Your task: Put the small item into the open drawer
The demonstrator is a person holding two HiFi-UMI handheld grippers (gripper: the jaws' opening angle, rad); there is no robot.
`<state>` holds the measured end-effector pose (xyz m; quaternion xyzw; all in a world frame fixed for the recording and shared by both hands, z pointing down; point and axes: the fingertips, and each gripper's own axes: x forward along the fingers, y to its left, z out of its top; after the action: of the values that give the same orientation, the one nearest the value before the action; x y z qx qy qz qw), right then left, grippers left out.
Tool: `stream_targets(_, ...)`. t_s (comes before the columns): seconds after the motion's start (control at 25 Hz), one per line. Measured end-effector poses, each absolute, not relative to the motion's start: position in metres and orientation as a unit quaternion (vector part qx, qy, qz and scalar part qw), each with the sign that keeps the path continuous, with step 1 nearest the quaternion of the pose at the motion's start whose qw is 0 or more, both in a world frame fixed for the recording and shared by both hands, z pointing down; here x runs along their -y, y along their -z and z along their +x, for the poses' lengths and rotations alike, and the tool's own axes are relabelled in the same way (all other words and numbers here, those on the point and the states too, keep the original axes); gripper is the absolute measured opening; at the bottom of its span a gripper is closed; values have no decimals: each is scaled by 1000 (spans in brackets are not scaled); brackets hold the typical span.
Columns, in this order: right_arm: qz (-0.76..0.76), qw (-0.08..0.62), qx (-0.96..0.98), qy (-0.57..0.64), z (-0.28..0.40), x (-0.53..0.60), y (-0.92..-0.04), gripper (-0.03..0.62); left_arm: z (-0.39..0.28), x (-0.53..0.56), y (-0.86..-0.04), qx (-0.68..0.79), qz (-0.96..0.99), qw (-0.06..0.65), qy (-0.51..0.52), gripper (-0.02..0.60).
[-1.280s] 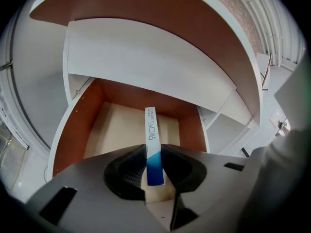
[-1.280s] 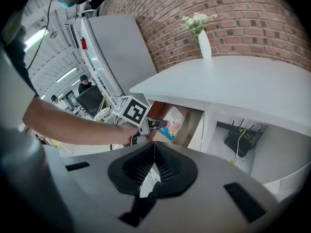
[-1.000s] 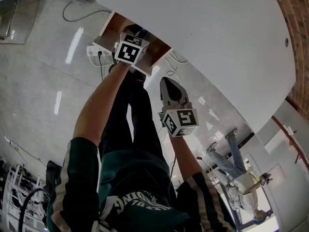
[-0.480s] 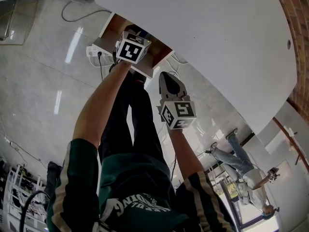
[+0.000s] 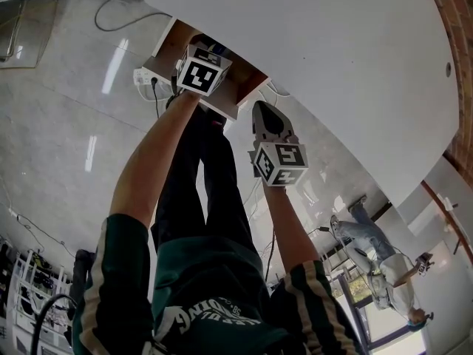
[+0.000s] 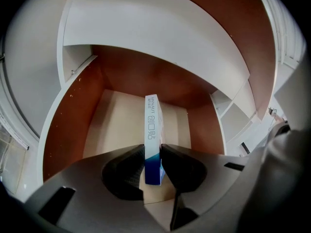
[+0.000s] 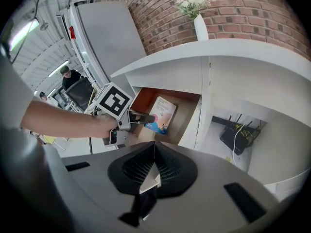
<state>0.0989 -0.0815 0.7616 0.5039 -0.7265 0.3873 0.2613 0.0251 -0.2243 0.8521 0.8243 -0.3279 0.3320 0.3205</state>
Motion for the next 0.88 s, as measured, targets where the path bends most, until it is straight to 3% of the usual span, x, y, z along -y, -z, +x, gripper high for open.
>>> stream_targets(0.88,493,266,732,-388,83,78,-764,25,7,236,-866,330,806,269,-412,138)
